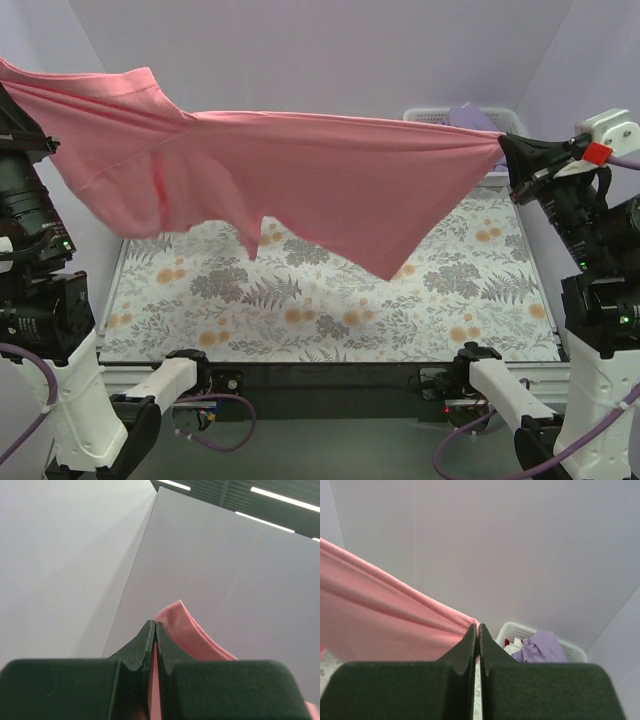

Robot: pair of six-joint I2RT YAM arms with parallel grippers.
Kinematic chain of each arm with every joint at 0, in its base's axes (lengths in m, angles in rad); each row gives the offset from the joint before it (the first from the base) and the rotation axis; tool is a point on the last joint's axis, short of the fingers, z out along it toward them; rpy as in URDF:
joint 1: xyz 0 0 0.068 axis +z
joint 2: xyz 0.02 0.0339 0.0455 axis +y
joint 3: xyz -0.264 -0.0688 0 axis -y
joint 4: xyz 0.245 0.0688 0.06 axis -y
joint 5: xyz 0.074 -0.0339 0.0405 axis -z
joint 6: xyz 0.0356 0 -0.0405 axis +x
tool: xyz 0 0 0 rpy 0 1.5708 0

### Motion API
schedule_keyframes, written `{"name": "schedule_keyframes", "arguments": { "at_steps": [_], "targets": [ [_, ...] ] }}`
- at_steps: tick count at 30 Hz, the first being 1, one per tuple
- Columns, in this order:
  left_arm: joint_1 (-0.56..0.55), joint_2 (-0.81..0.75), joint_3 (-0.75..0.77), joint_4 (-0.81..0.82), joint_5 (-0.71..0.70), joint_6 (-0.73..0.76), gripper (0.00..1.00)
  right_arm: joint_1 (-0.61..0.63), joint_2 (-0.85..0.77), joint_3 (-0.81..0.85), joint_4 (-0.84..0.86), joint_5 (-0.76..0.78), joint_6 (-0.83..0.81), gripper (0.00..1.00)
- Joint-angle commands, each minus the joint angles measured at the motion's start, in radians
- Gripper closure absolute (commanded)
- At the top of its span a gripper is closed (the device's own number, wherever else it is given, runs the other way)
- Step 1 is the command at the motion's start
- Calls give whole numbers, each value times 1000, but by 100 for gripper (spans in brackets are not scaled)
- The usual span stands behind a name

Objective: Fold and stack the t-shirts
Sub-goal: Flatten the tshirt out

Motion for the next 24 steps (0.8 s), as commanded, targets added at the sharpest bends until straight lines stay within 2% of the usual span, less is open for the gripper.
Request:
{"name": "schedule_keyframes", "arguments": {
  "at_steps": [1, 6, 12, 13, 14, 17, 20, 24],
  "targets": [
    [9, 76, 34, -24, 5, 82, 100, -7, -20, 4, -15, 24, -50, 99],
    [7, 136, -70, 6, 72, 100, 100, -7, 11, -76, -12, -23, -47, 99],
    [7, 238, -435, 144, 144, 61, 100, -5, 131, -264, 47, -43, -31, 99],
    [7, 255, -479, 170, 153, 41, 100, -5, 167, -348, 108, -43, -28, 99],
    [7, 292, -575, 196, 161, 31, 100, -5, 190, -384, 136, -45, -15, 99],
    [7, 399, -705, 301, 175, 2, 100, -4, 296, -501, 274, -39, 18, 99],
    [7, 551, -742, 361, 170, -13, 100, -5, 422, -590, 450, -22, 32, 99],
    [7, 746, -715, 448, 184, -27, 100, -5, 641, -621, 613, -14, 29, 99]
  ]
}}
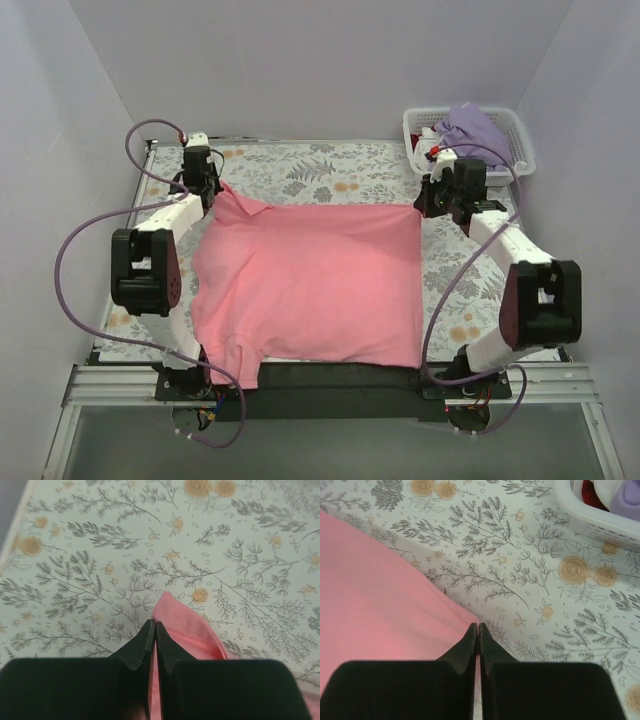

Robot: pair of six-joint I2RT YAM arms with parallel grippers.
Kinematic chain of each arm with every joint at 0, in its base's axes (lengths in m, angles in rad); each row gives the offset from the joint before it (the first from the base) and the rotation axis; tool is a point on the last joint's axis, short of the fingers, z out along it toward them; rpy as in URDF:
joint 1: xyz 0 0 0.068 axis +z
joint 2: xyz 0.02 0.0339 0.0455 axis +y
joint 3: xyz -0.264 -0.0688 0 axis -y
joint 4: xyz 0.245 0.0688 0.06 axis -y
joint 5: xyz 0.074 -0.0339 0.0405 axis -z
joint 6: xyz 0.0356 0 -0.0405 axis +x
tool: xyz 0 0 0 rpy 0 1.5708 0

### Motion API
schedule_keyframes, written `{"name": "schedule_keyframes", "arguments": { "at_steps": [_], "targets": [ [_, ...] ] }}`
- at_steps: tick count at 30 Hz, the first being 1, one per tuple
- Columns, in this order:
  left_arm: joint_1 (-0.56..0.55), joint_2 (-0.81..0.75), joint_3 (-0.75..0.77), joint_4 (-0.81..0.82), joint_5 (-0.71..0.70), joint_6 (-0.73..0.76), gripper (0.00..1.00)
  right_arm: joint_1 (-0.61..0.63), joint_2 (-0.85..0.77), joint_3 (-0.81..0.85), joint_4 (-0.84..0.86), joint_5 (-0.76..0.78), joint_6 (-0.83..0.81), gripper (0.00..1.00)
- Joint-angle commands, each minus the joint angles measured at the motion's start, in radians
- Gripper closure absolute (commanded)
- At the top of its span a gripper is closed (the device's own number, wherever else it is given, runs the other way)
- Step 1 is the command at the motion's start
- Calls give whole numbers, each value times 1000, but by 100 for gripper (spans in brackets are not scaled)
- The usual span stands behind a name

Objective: Fold and stack the t-shirts
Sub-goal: Flatten the tshirt out

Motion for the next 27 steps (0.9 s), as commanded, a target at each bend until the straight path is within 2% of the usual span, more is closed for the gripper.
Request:
{"name": "schedule_keyframes", "arguments": {
  "at_steps": [1, 4, 9, 27],
  "targets": [
    [6, 66, 54, 155, 8, -22, 100, -4, 113, 21, 272, 22, -4, 99],
    [6, 195, 80, 182, 22, -23, 100, -4, 246, 81, 278, 42, -31, 99],
    [6, 290, 117, 188, 28, -15, 100, -4, 372, 142, 291, 54, -52, 99],
    [6, 390, 261, 140, 37, 0, 100, -6, 469, 242, 297, 149, -96, 99]
  ]
}}
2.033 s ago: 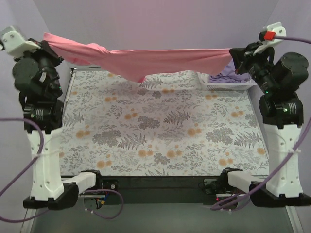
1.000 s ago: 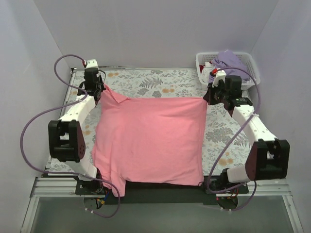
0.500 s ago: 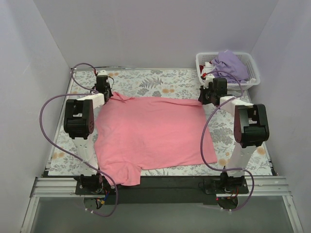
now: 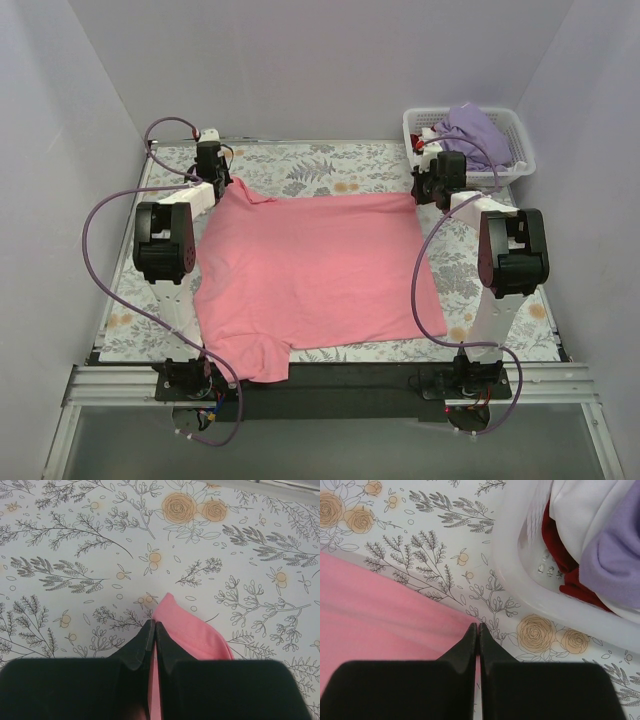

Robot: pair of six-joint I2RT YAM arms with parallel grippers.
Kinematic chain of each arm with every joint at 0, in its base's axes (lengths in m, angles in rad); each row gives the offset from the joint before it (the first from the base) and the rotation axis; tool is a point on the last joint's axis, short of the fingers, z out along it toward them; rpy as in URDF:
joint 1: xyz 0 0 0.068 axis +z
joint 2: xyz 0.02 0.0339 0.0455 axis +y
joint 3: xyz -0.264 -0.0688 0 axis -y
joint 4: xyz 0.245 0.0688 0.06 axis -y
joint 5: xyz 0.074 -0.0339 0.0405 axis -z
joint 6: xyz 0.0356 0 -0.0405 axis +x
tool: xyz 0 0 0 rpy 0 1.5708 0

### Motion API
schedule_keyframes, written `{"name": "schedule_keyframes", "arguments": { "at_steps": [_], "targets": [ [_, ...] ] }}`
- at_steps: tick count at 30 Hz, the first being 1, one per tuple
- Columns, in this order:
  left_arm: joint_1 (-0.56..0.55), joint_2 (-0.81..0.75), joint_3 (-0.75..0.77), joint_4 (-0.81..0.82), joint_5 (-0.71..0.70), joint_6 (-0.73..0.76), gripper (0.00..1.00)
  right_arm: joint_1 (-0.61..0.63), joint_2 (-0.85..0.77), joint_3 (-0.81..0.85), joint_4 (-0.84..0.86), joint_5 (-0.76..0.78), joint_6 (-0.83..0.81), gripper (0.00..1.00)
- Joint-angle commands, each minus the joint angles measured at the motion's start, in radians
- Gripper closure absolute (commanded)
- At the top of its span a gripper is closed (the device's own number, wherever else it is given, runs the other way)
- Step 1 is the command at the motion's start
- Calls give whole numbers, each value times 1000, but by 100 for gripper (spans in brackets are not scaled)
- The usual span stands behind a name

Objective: Fold and stack the t-shirts
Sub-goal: Flatten the tshirt out, then fold the tshirt

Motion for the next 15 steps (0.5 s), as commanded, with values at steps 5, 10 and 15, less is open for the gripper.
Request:
{"name": "schedule_keyframes", "arguments": {
  "at_steps": [5, 10, 15],
  "targets": [
    [6, 9, 78, -26, -20, 40, 100, -7, 10, 70, 34, 72, -30, 99],
    [6, 0, 90, -52, 21, 0, 100, -9, 10, 79, 14, 66, -30, 99],
    [6, -43, 56, -106, 36, -43, 100, -9, -32, 36, 9, 53, -13, 99]
  ]
}}
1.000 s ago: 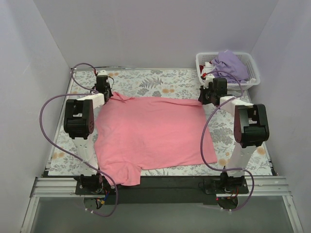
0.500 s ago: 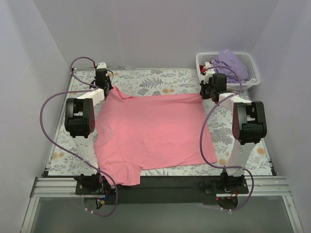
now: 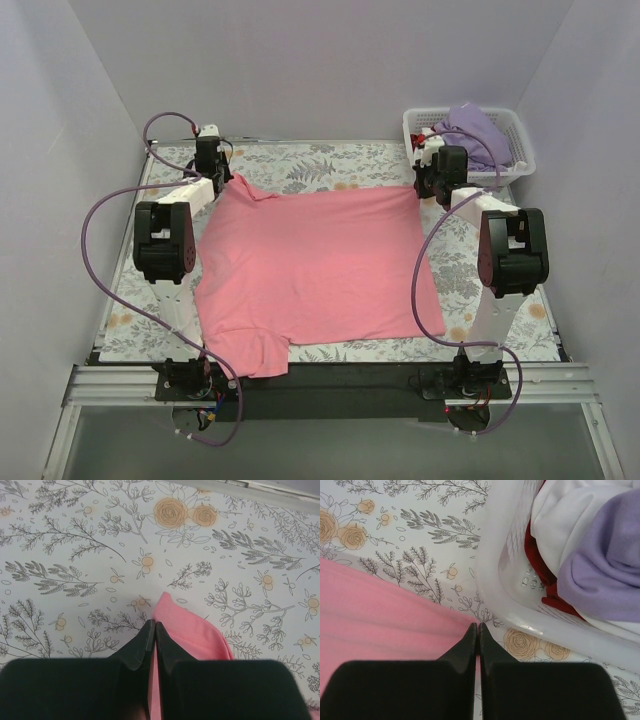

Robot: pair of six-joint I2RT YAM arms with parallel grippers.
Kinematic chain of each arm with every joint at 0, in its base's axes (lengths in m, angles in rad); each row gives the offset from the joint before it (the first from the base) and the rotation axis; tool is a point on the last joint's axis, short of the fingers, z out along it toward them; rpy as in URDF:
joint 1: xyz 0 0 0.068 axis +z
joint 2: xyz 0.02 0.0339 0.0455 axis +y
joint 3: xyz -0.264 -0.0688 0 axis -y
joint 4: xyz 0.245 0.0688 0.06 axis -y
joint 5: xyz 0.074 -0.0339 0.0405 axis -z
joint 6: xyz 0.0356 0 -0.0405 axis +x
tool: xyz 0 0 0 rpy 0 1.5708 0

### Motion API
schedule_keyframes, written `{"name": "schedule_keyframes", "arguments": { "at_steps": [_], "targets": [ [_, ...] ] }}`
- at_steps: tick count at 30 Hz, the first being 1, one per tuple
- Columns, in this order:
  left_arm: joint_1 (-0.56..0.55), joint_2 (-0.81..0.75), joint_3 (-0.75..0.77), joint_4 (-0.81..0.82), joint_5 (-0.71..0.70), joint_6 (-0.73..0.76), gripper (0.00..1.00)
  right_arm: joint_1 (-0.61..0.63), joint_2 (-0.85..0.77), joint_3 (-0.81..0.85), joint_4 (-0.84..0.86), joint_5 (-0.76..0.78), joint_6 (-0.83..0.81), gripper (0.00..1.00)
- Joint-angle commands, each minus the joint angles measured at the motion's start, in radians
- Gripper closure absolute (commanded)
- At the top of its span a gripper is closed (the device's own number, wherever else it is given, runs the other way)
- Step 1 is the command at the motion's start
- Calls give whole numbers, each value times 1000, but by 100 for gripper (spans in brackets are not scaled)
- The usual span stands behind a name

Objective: Fold and stack the t-shirts
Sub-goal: Fold the tshirt

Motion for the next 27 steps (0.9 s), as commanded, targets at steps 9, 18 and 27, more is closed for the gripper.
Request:
{"name": "schedule_keyframes", "arguments": {
  "at_steps": [9, 18, 27],
  "targets": [
    [6, -182, -150, -84, -26, -50, 100, -6, -146, -131, 8, -18, 27, 99],
    [6, -350, -250, -164, 4, -128, 100, -8, -249, -249, 6, -4, 31, 99],
    [6, -505, -341, -290, -29, -213, 100, -8, -335, -333, 8, 13, 33, 99]
  ]
}}
